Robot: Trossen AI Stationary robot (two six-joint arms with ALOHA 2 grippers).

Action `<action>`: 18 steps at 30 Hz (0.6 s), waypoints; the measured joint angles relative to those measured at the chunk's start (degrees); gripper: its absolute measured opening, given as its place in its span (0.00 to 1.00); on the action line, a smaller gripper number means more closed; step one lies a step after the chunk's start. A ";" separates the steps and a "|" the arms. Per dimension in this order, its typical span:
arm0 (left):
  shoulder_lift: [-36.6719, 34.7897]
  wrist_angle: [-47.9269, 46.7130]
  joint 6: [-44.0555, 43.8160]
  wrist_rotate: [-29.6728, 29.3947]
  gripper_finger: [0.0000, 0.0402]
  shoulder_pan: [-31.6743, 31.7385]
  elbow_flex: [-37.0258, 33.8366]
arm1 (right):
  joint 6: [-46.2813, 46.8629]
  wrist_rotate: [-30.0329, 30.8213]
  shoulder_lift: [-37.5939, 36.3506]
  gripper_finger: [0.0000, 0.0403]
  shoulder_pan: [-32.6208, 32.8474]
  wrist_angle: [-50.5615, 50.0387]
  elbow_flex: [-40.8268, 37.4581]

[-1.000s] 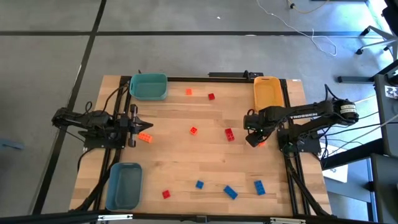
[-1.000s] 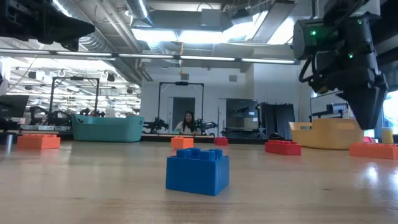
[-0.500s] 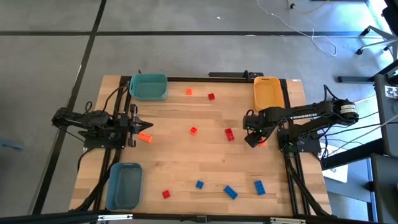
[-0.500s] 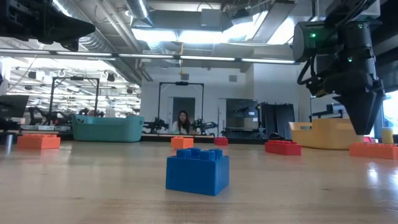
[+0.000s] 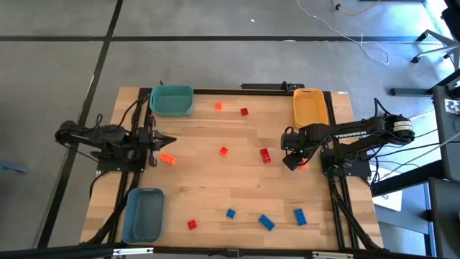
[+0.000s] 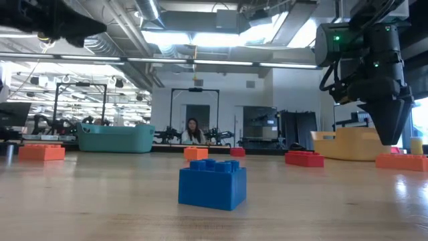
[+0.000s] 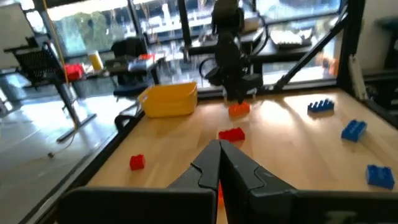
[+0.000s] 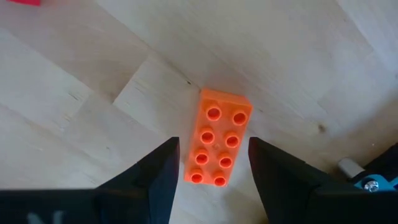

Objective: Sort & place blocks by color
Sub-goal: Put the orange game piece into the yellow bin

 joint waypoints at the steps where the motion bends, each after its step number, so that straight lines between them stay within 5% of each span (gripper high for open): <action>1: 1.31 -2.09 -0.40 -0.25 0.00 0.00 2.05 | 0.07 0.00 0.00 0.48 -0.02 0.10 -0.12; 6: 9.61 -11.71 -3.29 -0.19 0.00 -0.01 11.46 | 0.90 -0.80 -0.02 0.48 -0.01 2.35 -3.95; 18: 22.12 -13.27 -2.92 -0.07 0.00 -0.02 21.22 | -0.37 -0.55 -0.53 0.47 -0.02 13.95 -12.29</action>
